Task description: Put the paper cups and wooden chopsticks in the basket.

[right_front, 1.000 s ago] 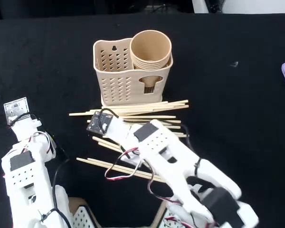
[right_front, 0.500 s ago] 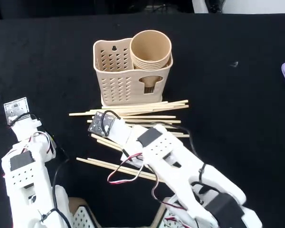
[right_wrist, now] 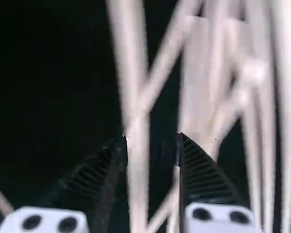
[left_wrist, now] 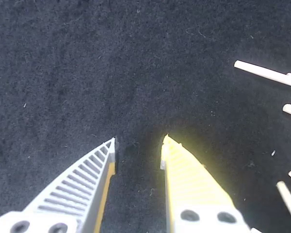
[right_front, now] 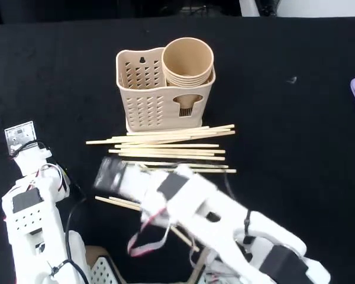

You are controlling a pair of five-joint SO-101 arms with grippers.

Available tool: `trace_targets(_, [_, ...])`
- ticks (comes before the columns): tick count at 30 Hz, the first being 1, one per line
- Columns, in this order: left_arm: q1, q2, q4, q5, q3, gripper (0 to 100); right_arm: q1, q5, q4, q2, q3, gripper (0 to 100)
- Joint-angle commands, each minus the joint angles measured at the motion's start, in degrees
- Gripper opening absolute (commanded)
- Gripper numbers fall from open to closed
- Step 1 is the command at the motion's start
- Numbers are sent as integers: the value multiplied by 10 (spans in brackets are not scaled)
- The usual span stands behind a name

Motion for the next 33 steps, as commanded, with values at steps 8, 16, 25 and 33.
trace_targets(8, [-2, -4, -8, -3, -3, 163, -65, -10, -58, -24, 48, 190])
trace_targets(16, [-2, -4, -8, -3, -3, 163, -66, -15, -67, -24, 50, 189])
trace_targets(25, [-4, -9, -8, -3, -3, 161, -69, -133, -53, -24, 1, 191])
trace_targets(33, [-149, -4, -7, 84, -51, 163, -78, -205, -68, -24, -5, 314])
